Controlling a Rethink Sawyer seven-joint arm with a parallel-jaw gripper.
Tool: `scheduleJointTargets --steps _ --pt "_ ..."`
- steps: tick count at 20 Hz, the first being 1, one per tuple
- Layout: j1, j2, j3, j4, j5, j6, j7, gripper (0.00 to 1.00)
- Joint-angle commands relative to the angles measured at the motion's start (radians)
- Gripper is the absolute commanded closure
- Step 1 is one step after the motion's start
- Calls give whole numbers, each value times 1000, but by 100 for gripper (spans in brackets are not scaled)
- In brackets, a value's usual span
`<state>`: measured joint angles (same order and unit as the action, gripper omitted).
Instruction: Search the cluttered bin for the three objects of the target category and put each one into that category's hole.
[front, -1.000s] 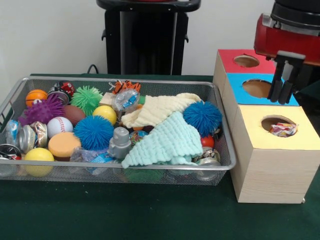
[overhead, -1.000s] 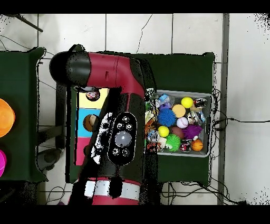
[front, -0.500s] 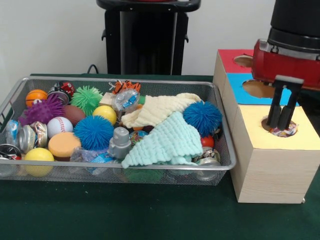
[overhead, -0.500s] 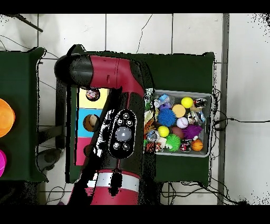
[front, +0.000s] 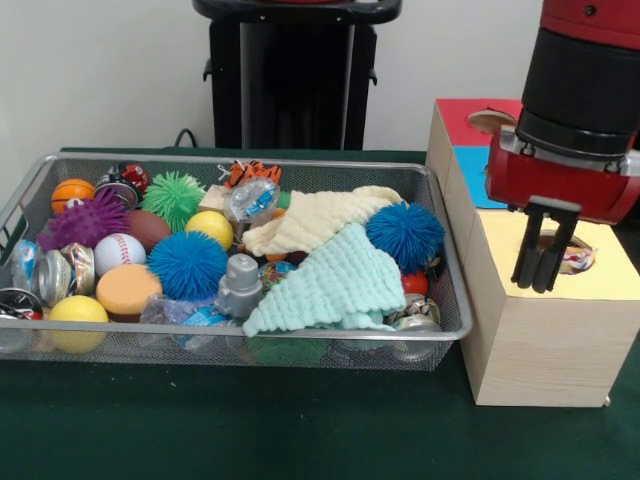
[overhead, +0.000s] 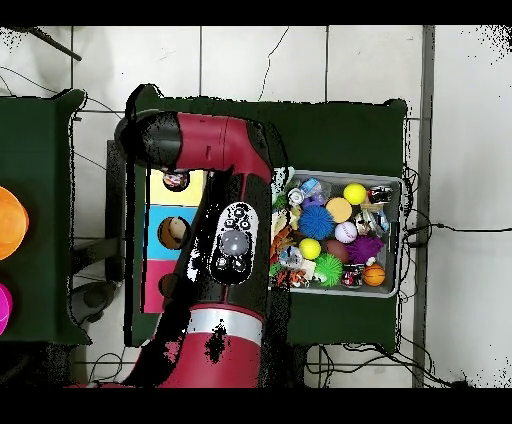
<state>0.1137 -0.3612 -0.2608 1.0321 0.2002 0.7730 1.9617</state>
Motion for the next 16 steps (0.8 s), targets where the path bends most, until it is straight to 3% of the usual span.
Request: scheduleJointTargets --steps 1,16 --pt "3 44 48 49 -7 56 162 100" --pt "43 54 44 42 6 89 181 100"
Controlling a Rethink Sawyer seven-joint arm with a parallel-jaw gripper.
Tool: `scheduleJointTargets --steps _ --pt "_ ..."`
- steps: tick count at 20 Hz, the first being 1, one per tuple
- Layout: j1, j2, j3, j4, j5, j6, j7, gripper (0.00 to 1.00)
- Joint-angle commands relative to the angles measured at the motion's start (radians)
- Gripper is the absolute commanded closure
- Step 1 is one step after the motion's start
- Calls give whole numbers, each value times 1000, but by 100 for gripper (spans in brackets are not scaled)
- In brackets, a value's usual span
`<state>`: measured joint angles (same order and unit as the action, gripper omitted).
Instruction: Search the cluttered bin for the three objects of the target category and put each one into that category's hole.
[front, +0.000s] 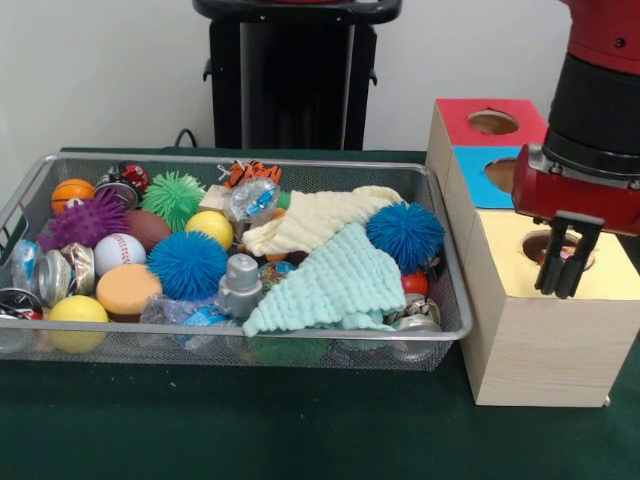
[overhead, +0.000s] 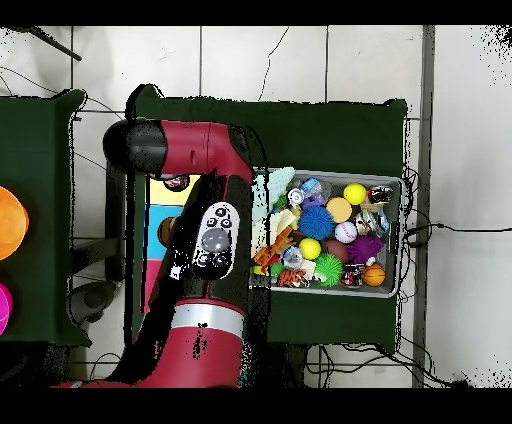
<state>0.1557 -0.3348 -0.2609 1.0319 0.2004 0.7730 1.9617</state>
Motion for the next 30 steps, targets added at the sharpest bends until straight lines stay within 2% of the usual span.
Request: scheduleJointTargets --steps 1,12,21,30 --pt "4 30 41 34 6 97 185 100" --pt "20 4 38 33 11 144 180 100" --pt "17 -58 44 195 -14 56 133 100" --pt "18 -104 54 304 -31 -15 109 100"
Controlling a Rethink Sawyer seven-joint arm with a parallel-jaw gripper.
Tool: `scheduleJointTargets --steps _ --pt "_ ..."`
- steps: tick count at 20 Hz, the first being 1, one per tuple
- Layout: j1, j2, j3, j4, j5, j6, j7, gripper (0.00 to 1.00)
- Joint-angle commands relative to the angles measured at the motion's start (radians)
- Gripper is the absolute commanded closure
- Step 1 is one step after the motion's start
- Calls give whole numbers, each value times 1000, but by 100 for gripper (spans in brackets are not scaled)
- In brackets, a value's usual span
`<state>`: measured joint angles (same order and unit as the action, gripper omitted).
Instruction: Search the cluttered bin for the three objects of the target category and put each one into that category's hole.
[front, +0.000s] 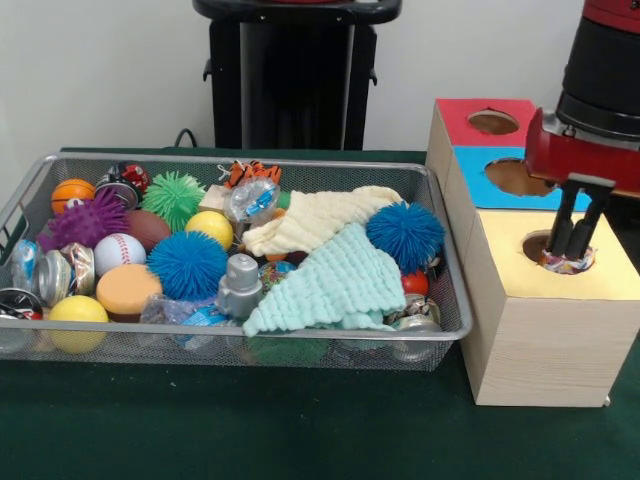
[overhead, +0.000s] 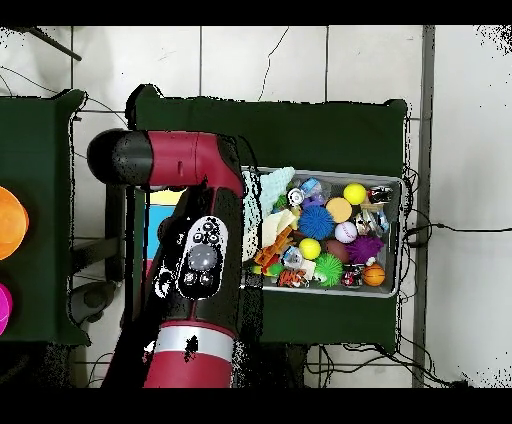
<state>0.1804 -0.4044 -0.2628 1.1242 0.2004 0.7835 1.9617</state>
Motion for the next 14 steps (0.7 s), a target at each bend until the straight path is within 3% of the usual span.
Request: scheduleJointTargets --steps 1,7,14 --pt "-10 -42 59 226 -34 -32 101 100" --pt "-16 -51 73 271 -39 -62 88 100" --pt "7 -39 85 376 -38 -208 135 100"
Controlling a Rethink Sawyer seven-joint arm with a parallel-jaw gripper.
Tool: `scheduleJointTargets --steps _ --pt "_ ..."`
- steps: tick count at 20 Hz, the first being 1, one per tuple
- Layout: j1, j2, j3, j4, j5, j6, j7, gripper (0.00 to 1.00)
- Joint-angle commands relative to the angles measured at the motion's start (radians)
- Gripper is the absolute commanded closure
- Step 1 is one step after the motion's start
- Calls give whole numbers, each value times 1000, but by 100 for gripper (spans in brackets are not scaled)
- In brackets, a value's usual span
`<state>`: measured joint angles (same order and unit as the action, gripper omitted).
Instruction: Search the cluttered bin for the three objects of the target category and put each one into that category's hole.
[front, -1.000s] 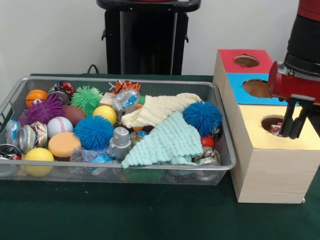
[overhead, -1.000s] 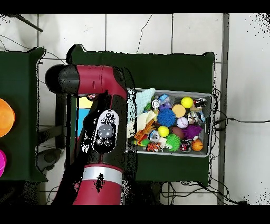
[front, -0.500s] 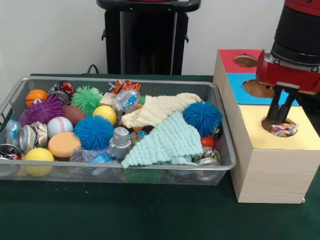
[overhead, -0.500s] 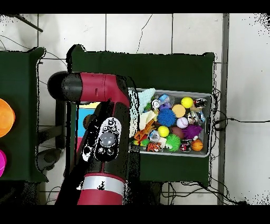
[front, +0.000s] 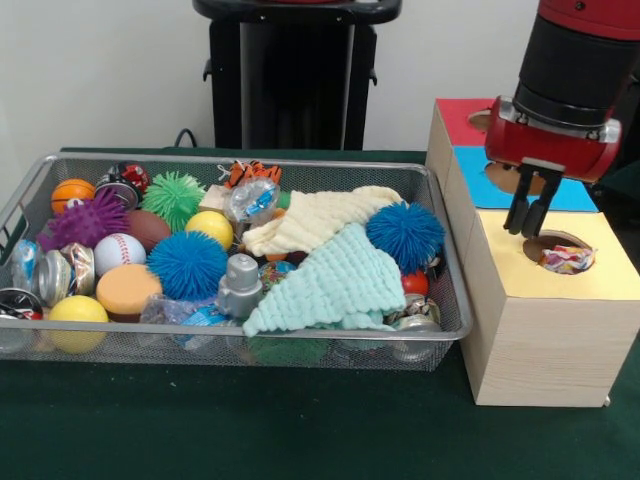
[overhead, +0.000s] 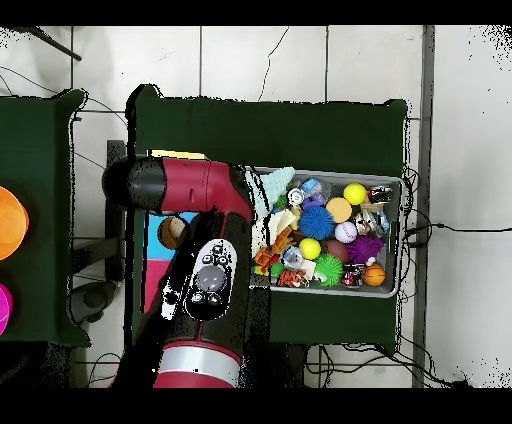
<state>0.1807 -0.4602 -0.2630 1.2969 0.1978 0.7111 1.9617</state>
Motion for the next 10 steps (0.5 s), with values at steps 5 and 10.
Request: scheduleJointTargets --steps 5,10 --pt "13 21 85 228 -27 -175 141 100" --pt "16 15 88 246 -12 -180 145 100"
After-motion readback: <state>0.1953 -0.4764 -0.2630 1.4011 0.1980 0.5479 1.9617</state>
